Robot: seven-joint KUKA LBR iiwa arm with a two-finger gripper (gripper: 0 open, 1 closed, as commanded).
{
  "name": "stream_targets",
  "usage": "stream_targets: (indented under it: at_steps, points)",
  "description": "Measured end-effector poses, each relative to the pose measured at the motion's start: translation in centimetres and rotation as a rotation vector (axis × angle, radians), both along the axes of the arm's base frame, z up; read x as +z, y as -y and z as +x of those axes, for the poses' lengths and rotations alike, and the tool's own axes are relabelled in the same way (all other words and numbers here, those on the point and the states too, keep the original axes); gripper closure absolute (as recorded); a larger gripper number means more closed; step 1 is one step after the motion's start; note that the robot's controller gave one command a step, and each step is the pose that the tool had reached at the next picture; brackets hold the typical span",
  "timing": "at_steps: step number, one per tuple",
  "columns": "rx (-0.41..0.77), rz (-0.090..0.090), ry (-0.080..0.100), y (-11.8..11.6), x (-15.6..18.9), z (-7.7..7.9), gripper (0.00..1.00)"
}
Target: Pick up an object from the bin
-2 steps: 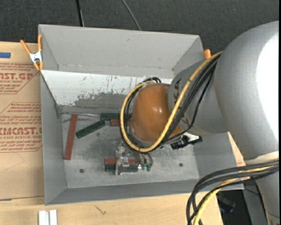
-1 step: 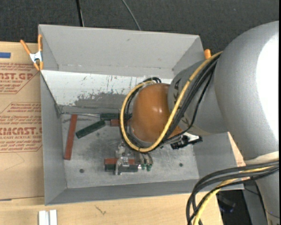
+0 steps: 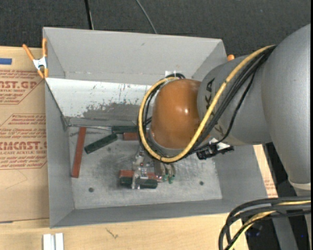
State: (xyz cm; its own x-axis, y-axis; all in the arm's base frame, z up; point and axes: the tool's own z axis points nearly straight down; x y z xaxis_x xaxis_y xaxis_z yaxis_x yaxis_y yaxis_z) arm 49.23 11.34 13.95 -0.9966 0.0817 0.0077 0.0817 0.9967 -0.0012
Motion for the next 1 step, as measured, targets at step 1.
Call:
stream_targets:
  at_steps: [1]
  points:
    - [0.005,0.001,0.004,-0.19,6.92,0.99,1.00]
